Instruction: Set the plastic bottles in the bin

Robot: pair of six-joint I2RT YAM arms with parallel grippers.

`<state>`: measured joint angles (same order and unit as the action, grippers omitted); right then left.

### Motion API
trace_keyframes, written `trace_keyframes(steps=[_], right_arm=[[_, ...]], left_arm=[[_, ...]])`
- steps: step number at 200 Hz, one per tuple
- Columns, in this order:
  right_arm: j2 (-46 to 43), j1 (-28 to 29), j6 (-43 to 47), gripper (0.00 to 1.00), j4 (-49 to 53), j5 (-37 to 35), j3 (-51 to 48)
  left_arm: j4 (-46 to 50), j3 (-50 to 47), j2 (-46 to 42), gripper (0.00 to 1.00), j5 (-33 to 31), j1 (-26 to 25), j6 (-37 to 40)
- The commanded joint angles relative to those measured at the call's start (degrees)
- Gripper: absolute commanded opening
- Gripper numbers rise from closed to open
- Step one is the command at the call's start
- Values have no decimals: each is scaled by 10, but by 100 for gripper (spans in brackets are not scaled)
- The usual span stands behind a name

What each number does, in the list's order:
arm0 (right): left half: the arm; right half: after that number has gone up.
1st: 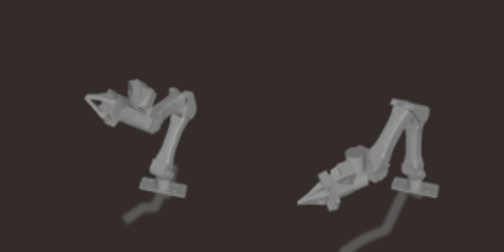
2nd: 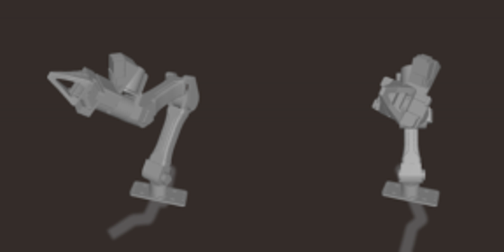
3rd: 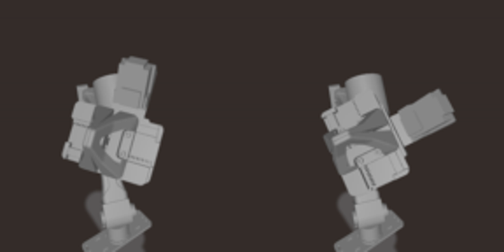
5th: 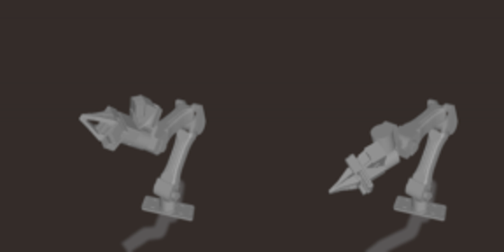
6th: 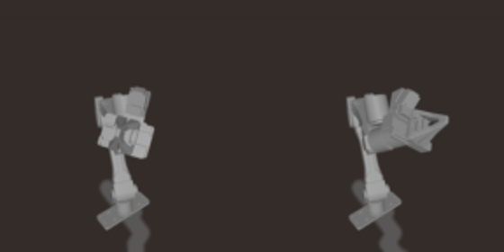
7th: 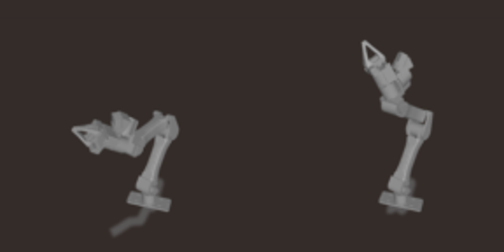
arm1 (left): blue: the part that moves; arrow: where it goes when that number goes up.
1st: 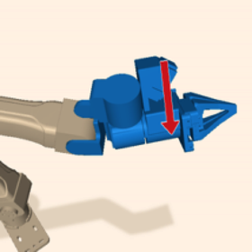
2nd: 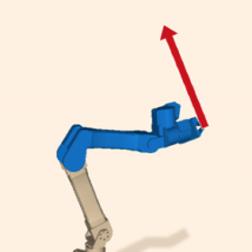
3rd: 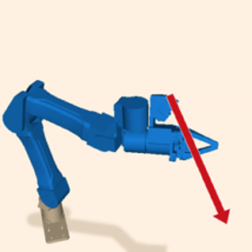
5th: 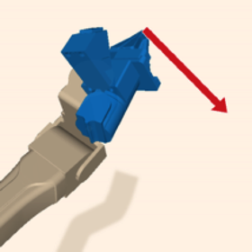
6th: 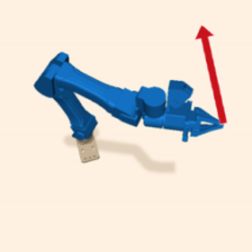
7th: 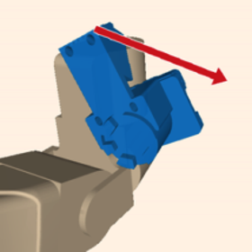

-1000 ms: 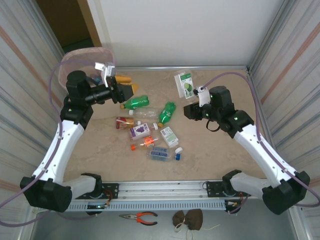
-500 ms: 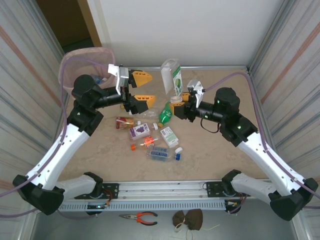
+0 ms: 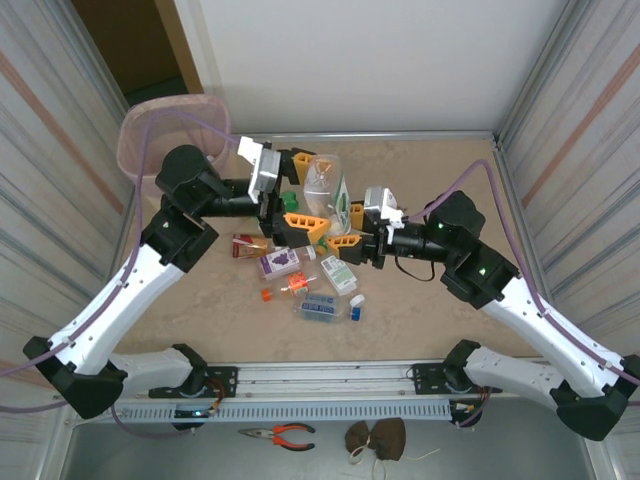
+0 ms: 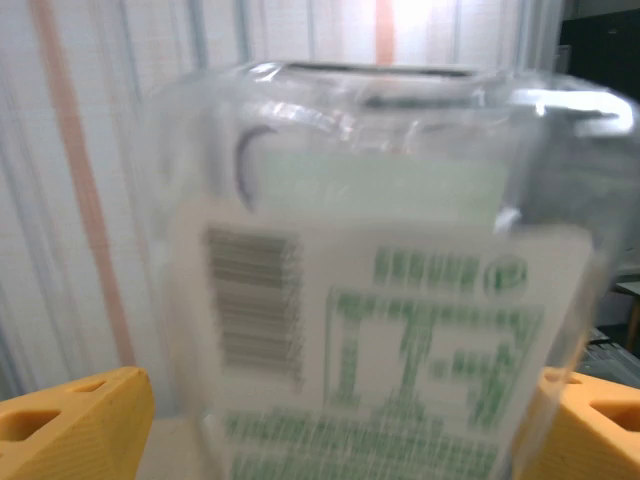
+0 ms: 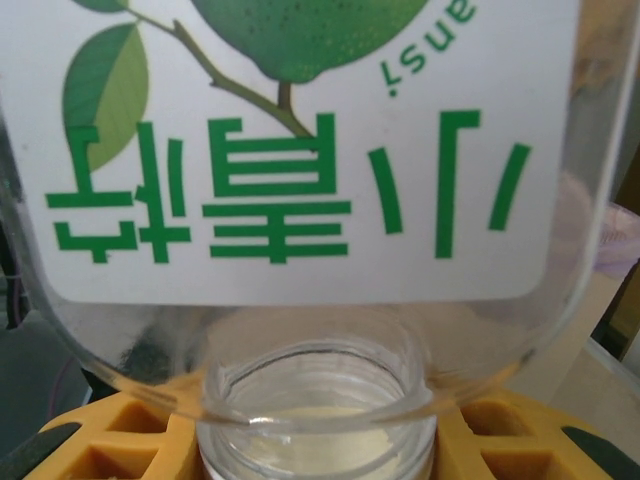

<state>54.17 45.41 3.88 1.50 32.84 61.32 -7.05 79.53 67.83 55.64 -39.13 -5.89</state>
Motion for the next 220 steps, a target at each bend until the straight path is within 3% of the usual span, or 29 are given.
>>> trace_keyframes(steps=[1, 99, 172, 189, 220], right_arm=[[-10, 9, 27, 25, -19, -6, 22], [-27, 18, 26, 25, -35, -22, 21], [-23, 20, 25, 26, -29, -27, 22], [-23, 20, 26, 29, -25, -33, 21], [-31, 21, 26, 49, -9, -50, 19]], left_arm=[[16, 19, 2, 85, 21, -12, 25], [0, 7, -6, 82, 6, -17, 26], [-8, 8, -1, 63, 10, -17, 24], [-7, 8, -1, 61, 8, -17, 26], [14, 11, -3, 60, -14, -18, 43]])
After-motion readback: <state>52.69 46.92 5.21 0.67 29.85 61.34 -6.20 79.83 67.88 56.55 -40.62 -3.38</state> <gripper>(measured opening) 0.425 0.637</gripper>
